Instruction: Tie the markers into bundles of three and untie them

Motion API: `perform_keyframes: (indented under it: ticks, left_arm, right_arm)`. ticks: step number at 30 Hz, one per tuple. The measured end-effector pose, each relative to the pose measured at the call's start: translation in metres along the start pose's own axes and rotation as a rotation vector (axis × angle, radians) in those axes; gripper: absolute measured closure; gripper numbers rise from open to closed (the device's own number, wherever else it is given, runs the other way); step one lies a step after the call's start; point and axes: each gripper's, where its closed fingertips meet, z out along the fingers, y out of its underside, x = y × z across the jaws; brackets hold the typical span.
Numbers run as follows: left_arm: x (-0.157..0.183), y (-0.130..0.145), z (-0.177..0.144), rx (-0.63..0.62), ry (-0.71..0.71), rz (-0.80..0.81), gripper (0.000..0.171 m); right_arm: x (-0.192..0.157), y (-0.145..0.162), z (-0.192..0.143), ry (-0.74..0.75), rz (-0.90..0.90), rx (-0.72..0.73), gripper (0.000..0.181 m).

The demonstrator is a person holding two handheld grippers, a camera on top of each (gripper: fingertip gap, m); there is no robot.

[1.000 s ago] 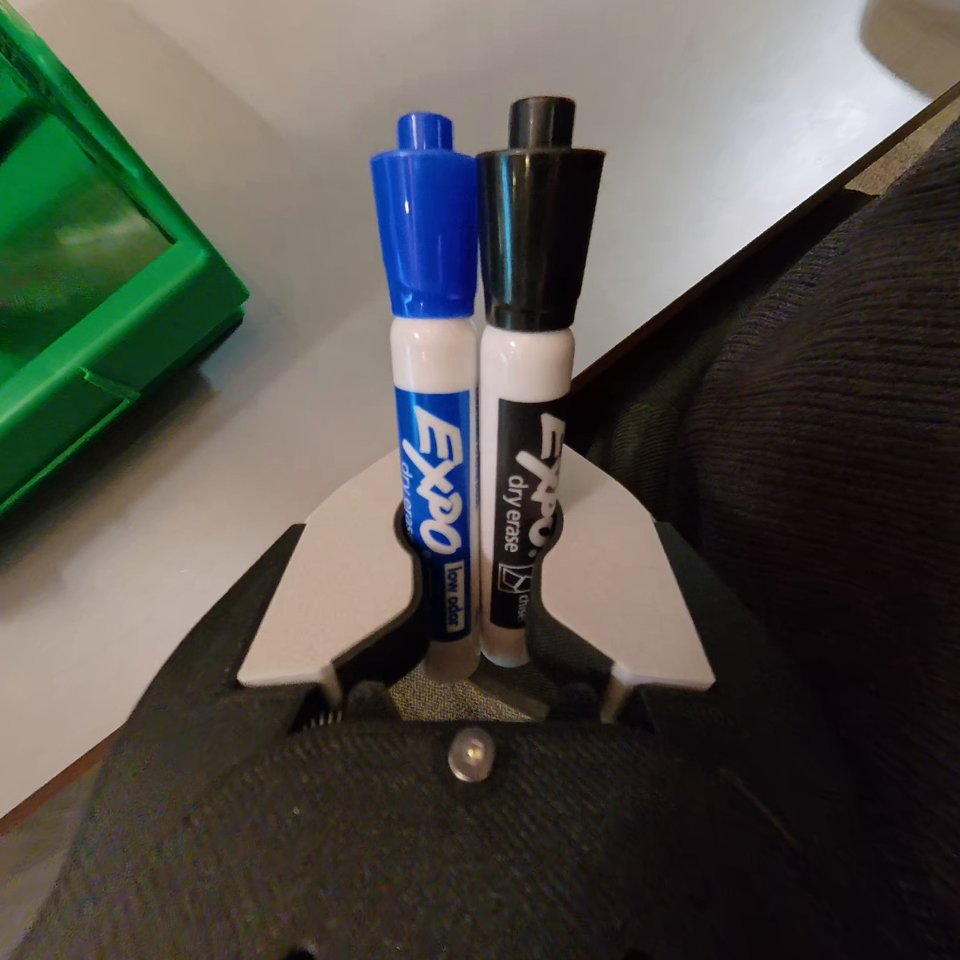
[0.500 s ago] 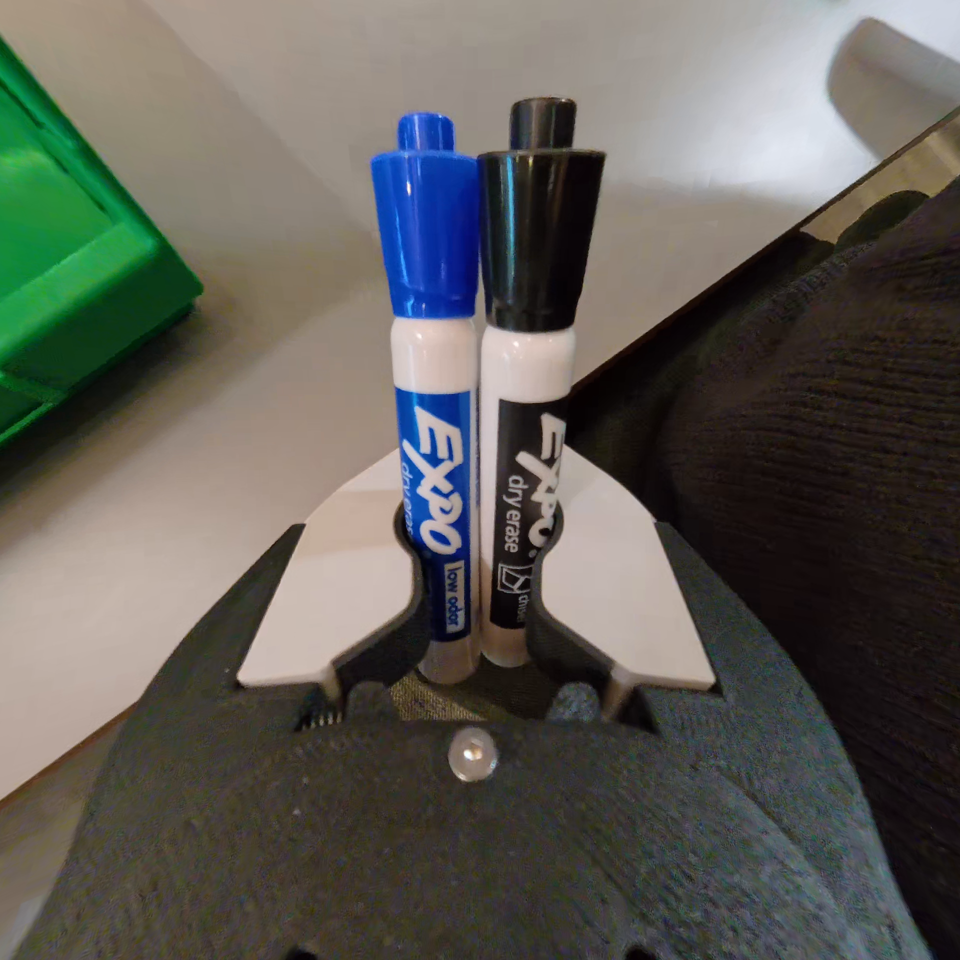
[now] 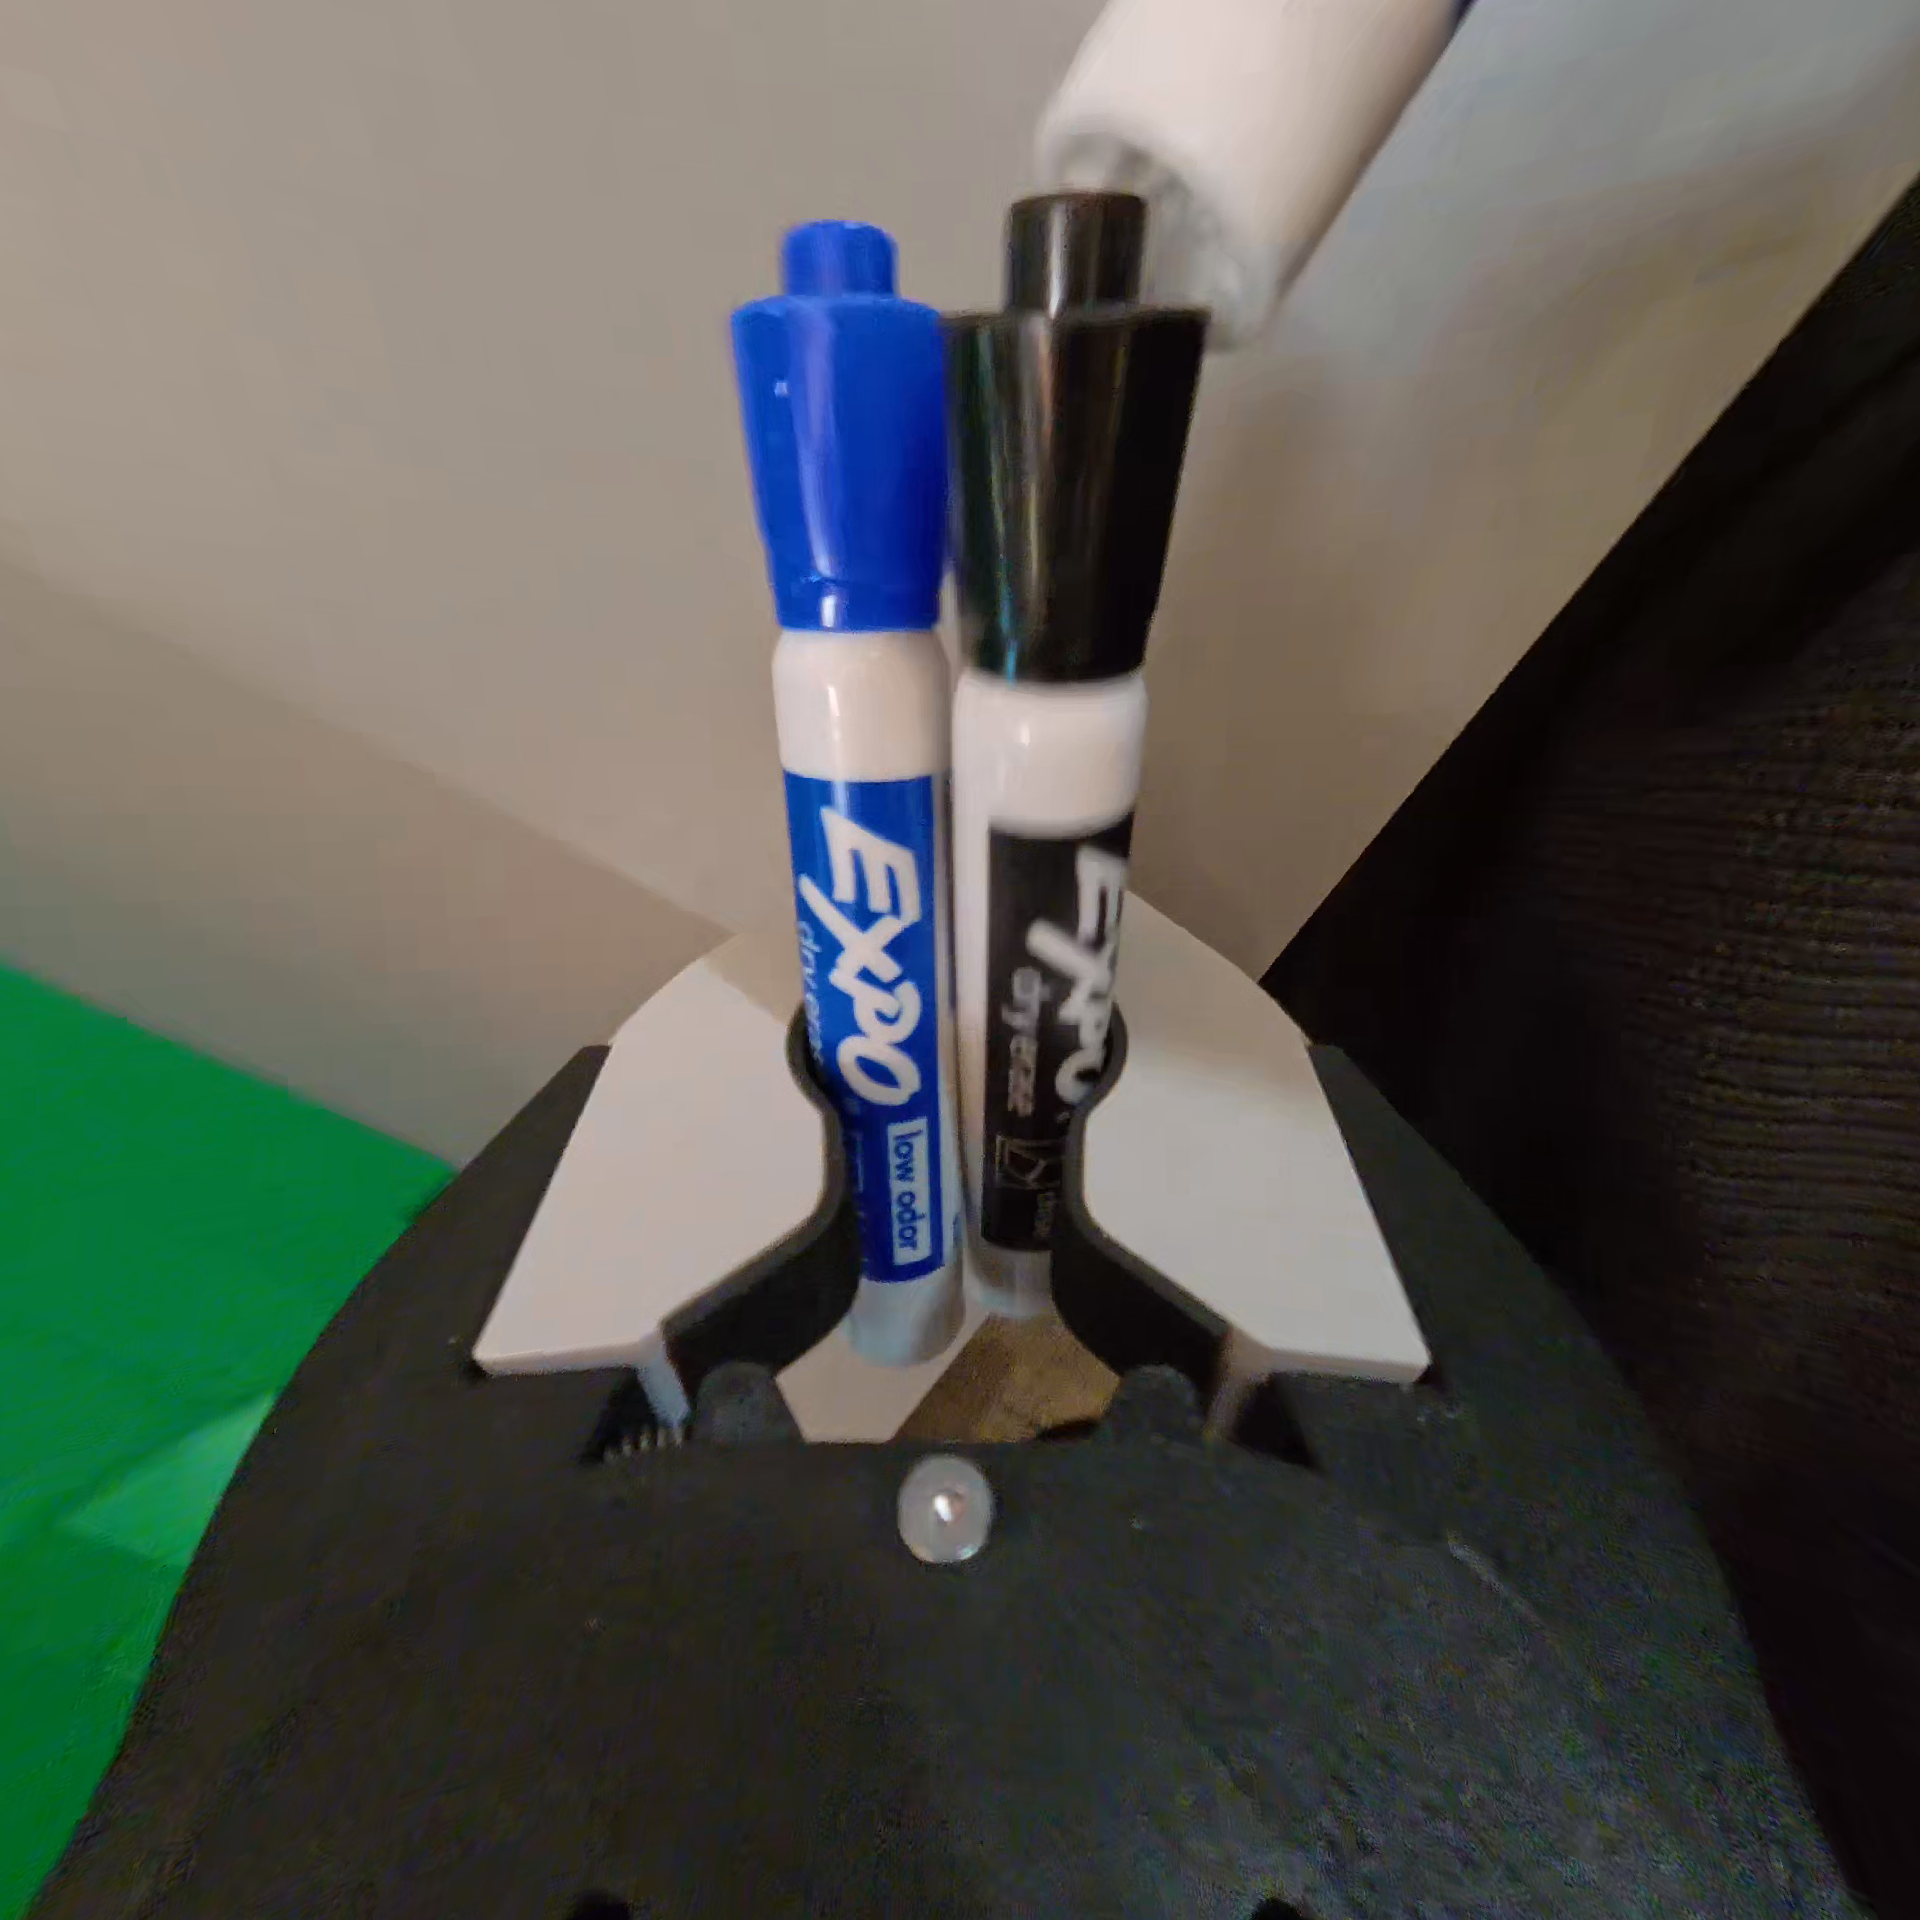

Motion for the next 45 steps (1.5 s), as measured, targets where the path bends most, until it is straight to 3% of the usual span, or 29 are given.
perform_keyframes:
  ticks: [4, 10, 13, 16, 22, 31, 45]
  left_arm:
    - [0.013, -0.015, 0.014, -0.131, 0.042, 0.147, 0.126]
    - [0.023, -0.042, 0.024, -0.187, 0.068, 0.307, 0.127]
    - [0.030, -0.048, 0.032, -0.217, 0.099, 0.352, 0.127]
    - [0.041, -0.055, 0.039, -0.213, 0.131, 0.393, 0.127]
    - [0.052, -0.062, 0.040, -0.180, 0.157, 0.423, 0.127]
    - [0.054, -0.060, 0.036, -0.109, 0.192, 0.311, 0.127]
    - [0.078, -0.045, 0.039, -0.103, 0.185, 0.327, 0.126]
  right_arm:
    - [-0.005, 0.013, -0.022, 0.159, -0.095, -0.047, 0.164]
    - [-0.012, 0.044, -0.059, 0.275, 0.006, -0.148, 0.164]
    - [-0.017, 0.043, -0.070, 0.297, 0.051, -0.136, 0.164]
    - [-0.027, 0.036, -0.064, 0.288, 0.050, -0.136, 0.164]
    - [-0.040, 0.056, -0.049, 0.273, -0.043, -0.296, 0.164]
    - [-0.042, 0.042, -0.037, 0.208, -0.091, -0.240, 0.164]
    - [-0.056, 0.011, -0.005, 0.044, -0.274, -0.088, 0.163]
